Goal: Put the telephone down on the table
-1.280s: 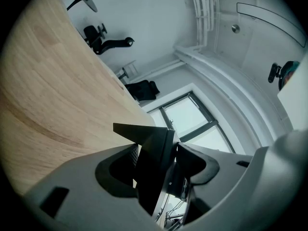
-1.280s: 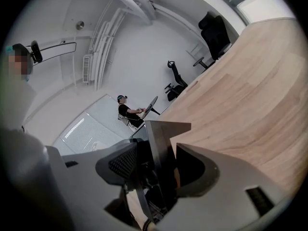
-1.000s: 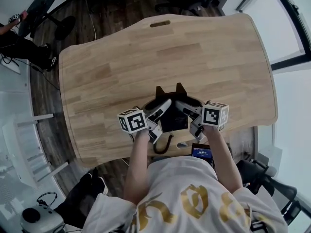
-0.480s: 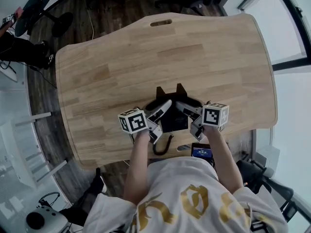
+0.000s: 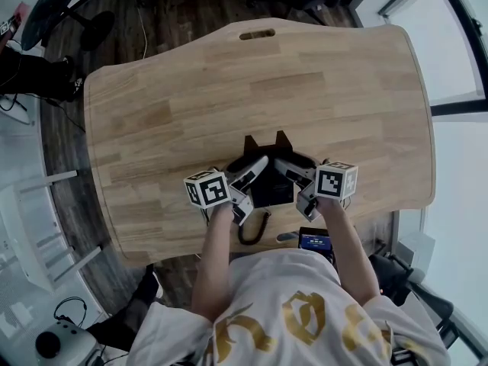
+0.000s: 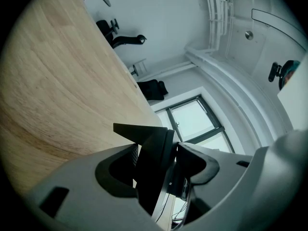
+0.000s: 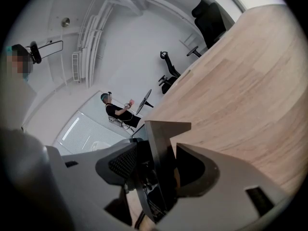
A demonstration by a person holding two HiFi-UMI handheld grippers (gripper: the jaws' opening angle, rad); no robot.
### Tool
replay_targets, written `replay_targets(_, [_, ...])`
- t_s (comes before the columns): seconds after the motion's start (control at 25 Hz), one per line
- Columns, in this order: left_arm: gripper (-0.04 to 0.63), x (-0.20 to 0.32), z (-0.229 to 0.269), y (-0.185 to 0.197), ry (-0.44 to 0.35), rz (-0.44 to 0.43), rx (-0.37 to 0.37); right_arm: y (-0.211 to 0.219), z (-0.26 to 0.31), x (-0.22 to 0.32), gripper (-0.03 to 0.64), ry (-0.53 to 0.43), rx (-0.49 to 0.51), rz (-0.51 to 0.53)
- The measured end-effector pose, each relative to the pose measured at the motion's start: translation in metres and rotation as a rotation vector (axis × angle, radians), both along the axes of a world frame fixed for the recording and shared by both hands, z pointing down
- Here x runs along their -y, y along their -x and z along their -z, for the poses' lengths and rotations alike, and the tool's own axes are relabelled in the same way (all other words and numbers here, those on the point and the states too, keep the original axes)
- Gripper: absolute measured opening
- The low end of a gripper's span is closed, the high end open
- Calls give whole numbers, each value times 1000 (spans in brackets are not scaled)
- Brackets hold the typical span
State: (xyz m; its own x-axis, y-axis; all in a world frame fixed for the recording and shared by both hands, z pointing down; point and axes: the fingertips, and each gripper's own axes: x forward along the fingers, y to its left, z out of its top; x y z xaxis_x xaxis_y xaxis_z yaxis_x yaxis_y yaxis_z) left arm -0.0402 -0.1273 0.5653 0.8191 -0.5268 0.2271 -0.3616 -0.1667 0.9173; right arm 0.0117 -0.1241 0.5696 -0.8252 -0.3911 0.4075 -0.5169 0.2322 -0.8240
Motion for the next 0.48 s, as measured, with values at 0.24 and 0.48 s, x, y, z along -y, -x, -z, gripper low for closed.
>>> replay_targets(0.24, [239, 4, -8, 1, 16, 6, -2, 1, -8, 4, 238, 14, -2, 4])
replay_targets(0.48, [239, 11, -13, 0, 28, 8, -1, 0, -13, 12, 238, 22, 2, 4])
